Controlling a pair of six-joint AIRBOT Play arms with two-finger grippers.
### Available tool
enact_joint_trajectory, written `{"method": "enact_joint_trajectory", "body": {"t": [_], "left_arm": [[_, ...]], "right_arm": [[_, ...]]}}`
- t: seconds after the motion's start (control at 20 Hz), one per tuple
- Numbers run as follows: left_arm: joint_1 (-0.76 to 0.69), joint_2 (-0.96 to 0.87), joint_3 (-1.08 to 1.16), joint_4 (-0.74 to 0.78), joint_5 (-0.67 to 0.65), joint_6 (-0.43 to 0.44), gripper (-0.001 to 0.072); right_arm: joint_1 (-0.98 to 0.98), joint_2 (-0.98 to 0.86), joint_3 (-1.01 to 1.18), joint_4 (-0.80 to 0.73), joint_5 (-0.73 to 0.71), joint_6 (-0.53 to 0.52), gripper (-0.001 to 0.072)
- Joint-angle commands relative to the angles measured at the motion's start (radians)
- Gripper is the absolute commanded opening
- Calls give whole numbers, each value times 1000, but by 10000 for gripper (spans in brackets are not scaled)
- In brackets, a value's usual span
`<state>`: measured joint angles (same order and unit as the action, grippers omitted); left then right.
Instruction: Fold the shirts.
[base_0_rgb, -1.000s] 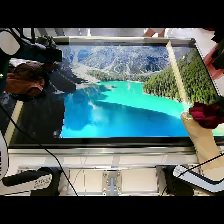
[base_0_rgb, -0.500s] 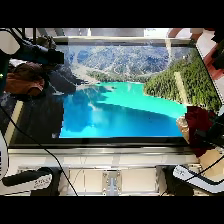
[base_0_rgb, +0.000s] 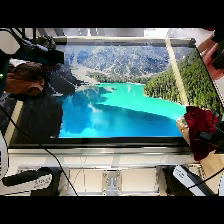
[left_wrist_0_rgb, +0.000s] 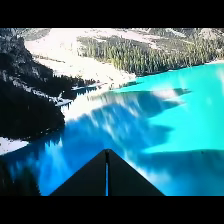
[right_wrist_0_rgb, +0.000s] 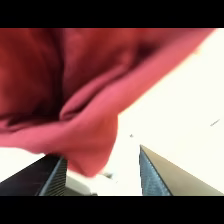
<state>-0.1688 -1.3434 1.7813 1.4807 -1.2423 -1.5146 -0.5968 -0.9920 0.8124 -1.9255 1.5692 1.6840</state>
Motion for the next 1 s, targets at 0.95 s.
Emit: {"method": "enact_joint_trajectory", "body": {"t": [0.95], "left_arm": [[0,-4,-48,-23,-8,-26,19]], "right_arm": [[754,-260,234,922,-830,-228,396]]}}
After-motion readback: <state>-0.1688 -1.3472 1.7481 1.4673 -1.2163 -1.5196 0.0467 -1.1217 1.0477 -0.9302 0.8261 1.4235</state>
